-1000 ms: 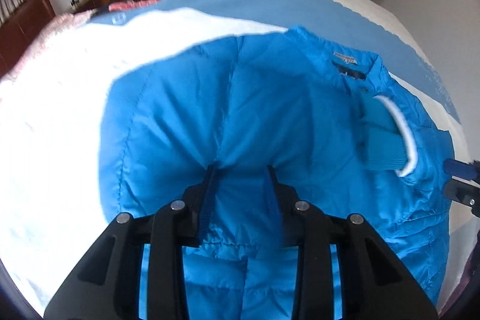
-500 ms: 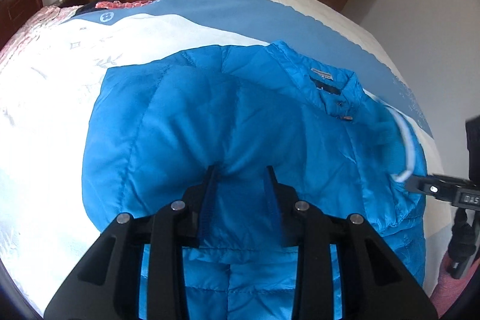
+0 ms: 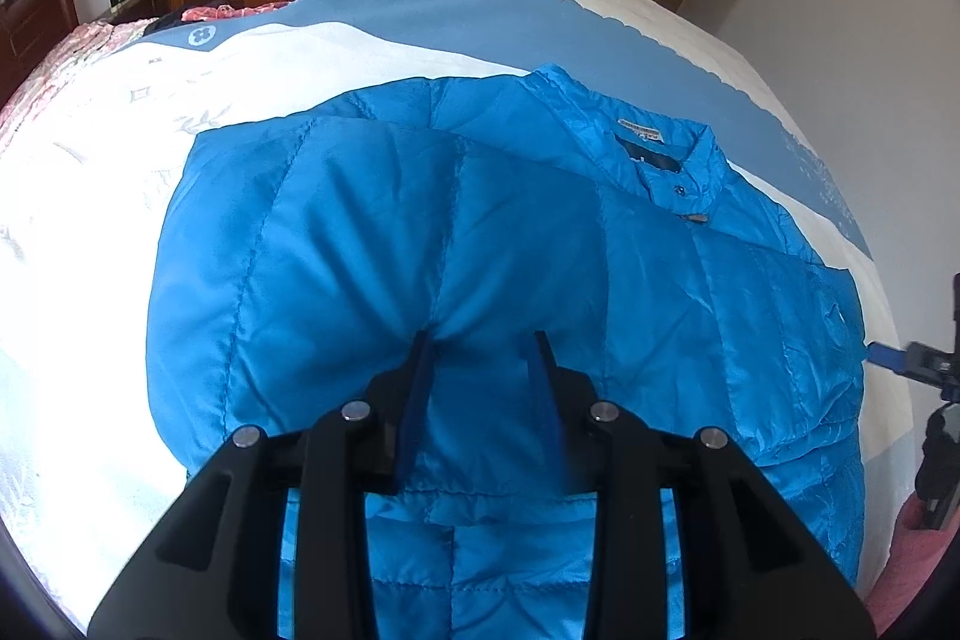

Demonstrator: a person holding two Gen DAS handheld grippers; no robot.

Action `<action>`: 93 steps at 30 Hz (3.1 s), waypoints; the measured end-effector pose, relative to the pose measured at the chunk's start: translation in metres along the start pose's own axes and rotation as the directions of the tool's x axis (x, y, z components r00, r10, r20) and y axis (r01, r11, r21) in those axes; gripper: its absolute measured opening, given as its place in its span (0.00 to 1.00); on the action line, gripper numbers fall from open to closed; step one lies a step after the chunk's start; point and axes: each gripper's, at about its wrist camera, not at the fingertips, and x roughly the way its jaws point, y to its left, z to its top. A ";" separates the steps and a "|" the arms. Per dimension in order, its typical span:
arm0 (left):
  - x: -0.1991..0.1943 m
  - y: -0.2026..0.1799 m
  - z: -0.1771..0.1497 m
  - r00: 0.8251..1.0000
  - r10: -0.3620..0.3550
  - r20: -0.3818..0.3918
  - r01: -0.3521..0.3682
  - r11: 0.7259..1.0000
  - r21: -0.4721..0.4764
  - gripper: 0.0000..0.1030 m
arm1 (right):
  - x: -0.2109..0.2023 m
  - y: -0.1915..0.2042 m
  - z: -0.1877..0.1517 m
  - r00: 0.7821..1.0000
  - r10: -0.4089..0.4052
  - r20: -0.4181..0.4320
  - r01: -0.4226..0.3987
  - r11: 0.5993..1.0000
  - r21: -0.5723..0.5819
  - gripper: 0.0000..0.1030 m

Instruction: Fold large clothes

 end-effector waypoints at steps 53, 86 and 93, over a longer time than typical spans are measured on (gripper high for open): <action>0.023 -0.029 -0.019 0.999 0.018 -0.037 -0.012 0.988 0.151 0.36 | 0.050 0.030 -0.028 0.973 -0.213 0.086 0.223 0.967 -0.126 0.12; -0.168 0.097 -0.261 0.993 0.110 -0.033 -0.114 0.983 -0.145 0.63 | -0.080 0.014 -0.293 0.998 0.049 -0.040 -0.055 0.983 -0.173 0.62; -0.162 0.078 -0.267 0.997 0.081 -0.018 -0.083 0.987 -0.138 0.47 | -0.058 0.023 -0.302 0.990 0.121 -0.079 -0.131 0.980 -0.147 0.56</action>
